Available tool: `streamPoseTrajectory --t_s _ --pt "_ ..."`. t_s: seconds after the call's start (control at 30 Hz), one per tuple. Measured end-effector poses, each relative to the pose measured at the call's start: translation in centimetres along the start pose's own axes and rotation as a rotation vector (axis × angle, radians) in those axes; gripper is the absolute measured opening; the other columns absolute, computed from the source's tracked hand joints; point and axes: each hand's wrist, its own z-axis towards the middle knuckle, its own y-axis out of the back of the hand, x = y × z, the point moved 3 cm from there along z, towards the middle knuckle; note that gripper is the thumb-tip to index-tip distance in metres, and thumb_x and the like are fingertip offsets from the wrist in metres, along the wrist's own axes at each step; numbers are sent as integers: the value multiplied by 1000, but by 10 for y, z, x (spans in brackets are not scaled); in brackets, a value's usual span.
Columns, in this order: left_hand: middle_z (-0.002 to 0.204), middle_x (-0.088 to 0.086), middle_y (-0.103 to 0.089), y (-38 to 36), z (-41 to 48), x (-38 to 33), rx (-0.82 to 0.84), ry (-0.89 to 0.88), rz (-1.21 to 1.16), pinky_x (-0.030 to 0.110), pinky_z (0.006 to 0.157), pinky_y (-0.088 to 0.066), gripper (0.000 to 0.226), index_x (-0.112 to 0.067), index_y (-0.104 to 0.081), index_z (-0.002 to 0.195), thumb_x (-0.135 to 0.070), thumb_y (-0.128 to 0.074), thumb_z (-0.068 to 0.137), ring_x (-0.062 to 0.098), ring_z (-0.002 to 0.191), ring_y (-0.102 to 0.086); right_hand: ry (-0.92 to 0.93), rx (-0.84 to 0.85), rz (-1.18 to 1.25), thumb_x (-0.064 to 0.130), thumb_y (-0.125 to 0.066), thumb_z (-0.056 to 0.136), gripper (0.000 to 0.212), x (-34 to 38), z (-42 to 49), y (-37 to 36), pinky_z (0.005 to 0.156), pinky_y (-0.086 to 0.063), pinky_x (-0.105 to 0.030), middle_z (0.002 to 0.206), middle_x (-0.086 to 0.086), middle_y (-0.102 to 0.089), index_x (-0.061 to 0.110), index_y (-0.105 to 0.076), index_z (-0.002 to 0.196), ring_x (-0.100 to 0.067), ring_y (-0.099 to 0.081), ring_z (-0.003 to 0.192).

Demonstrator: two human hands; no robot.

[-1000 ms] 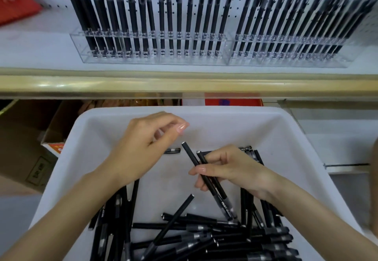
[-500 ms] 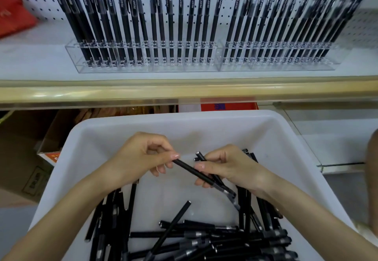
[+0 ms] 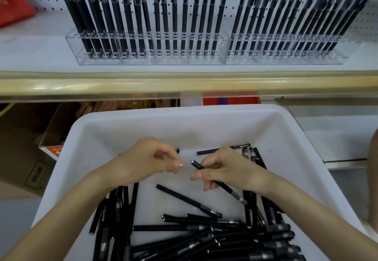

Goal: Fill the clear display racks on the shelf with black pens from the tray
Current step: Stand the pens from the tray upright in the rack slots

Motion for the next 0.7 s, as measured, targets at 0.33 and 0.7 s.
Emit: streamPoseTrajectory --t_s 0.33,0.7 --pt "68 -1 -70 -17 -1 -10 17 -14 -9 21 53 -49 12 -13 -70 79 -25 -71 84 6 61 -61 -8 65 -10 23 -70 86 26 4 -2 -8 64 -50 -18 73 -7 -73 -2 -73 83 -7 -62 61" --pt "84 18 -72 57 -28 -11 -366 -130 -531 21 64 -56 53 -7 -73 80 -50 -86 52 19 70 -69 110 -369 246 24 -67 72 26 45 -38 65 56 -51 -19 69 -10 -70 7 -74 90 -14 -60 55"
